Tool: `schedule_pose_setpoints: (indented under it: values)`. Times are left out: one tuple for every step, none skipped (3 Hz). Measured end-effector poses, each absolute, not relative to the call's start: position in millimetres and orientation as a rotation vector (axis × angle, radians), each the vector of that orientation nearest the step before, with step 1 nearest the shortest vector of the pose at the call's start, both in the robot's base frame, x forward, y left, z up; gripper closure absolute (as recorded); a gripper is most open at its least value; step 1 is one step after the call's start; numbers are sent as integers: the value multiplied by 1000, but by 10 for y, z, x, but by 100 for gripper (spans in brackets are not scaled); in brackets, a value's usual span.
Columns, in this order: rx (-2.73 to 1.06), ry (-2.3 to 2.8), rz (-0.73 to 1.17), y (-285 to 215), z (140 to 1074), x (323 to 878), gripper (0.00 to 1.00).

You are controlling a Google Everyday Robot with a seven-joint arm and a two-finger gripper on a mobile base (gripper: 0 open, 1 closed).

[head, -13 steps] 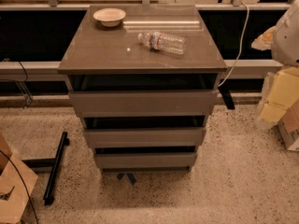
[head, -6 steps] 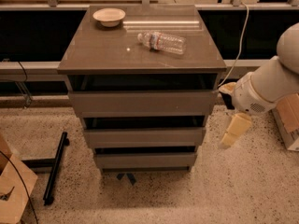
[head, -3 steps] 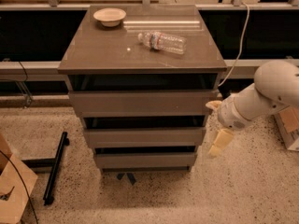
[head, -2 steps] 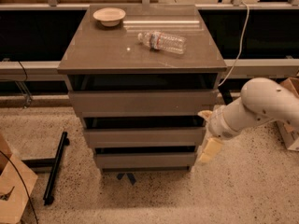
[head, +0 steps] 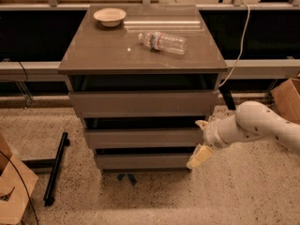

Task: Open bottom drawer

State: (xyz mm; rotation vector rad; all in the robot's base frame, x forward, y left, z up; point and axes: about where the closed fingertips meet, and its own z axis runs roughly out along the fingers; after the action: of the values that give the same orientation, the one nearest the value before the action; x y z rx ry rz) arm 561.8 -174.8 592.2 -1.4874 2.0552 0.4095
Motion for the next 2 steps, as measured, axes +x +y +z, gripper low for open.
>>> schedule_pose_setpoints:
  values:
    - [-1475,2089,473,-1709,5601,5639,0]
    - [-1427,2113,552,-1671,5146,5699,0]
